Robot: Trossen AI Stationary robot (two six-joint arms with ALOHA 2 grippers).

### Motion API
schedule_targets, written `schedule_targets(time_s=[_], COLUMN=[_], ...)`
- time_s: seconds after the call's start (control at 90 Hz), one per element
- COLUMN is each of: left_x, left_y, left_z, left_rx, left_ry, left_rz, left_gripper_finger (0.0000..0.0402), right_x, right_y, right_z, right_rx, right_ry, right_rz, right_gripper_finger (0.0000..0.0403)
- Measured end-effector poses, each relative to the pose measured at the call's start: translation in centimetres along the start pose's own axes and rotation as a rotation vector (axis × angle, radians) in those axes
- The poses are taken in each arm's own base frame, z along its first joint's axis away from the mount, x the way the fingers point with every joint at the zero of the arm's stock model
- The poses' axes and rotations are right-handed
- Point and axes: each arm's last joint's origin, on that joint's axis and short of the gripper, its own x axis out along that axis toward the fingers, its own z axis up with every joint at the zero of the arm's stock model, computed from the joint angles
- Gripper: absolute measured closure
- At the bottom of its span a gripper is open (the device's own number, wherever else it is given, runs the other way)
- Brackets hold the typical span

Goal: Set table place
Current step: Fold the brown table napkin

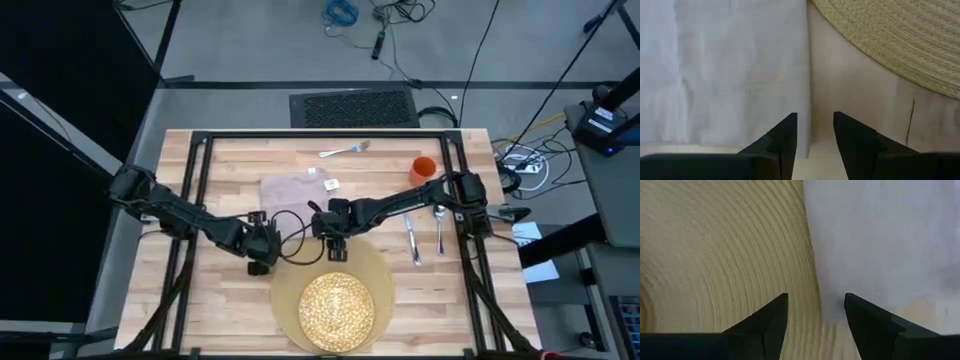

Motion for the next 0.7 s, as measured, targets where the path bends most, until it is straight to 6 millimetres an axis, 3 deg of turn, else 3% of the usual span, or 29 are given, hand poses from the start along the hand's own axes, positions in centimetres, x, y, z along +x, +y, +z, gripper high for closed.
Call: schedule_targets(time_s=[0.3,0.7], left_x=[0.2,0.6], left_y=[0.1,0.3], left_z=[-0.3,-0.7], left_rx=[0.002,-0.001], left_ry=[0.01,0.021], left_rz=[0.007,0.029], left_gripper_finger=[0.0286,0.0286], right_x=[1.3,1.1], right_y=[0.1,-0.2], right_z=[-0.2,0.1], right_rx=[-0.011,-0.058], right_ry=[0.015,0.018], right_rz=[0.0,-0.078], right_gripper_finger=[0.022,0.022])
